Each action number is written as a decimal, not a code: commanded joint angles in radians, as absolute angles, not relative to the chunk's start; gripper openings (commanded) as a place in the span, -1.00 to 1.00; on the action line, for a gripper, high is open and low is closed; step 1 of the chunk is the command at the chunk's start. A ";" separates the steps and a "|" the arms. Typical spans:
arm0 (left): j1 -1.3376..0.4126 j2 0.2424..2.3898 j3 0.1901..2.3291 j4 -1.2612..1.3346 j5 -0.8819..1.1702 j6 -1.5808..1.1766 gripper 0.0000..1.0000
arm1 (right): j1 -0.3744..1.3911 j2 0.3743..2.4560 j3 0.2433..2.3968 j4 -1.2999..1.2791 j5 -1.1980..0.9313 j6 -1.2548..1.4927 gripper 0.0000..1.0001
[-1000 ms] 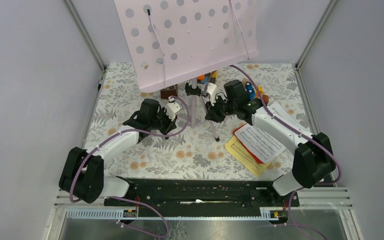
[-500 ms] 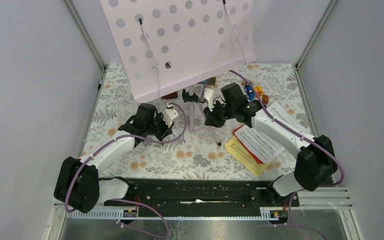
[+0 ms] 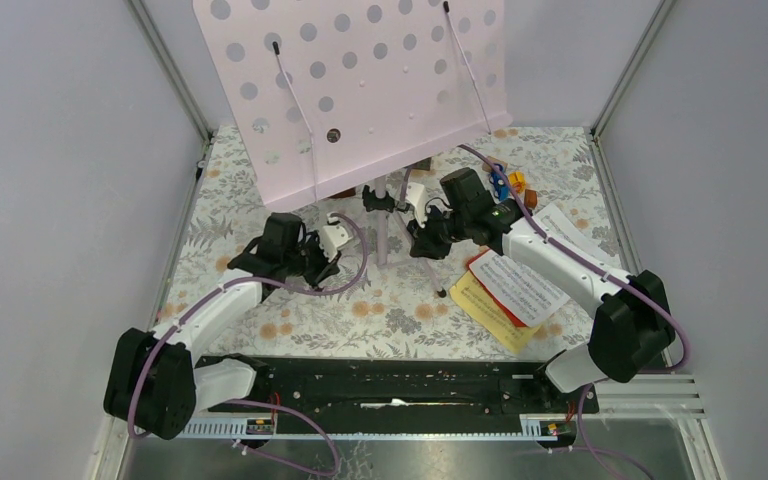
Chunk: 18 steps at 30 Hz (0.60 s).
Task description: Set up the instrument practice props
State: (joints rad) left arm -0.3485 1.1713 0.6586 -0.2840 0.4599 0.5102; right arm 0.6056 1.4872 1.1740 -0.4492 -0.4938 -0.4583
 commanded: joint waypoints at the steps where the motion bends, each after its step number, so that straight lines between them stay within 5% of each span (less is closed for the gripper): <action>1: -0.255 1.134 0.604 -0.491 0.262 0.563 -1.00 | 0.559 1.448 1.138 -0.779 -0.354 -0.463 -1.00; 18: -0.254 1.077 0.543 -0.578 0.290 0.657 -1.00 | 0.577 1.446 1.158 -0.756 -0.407 -0.530 -1.00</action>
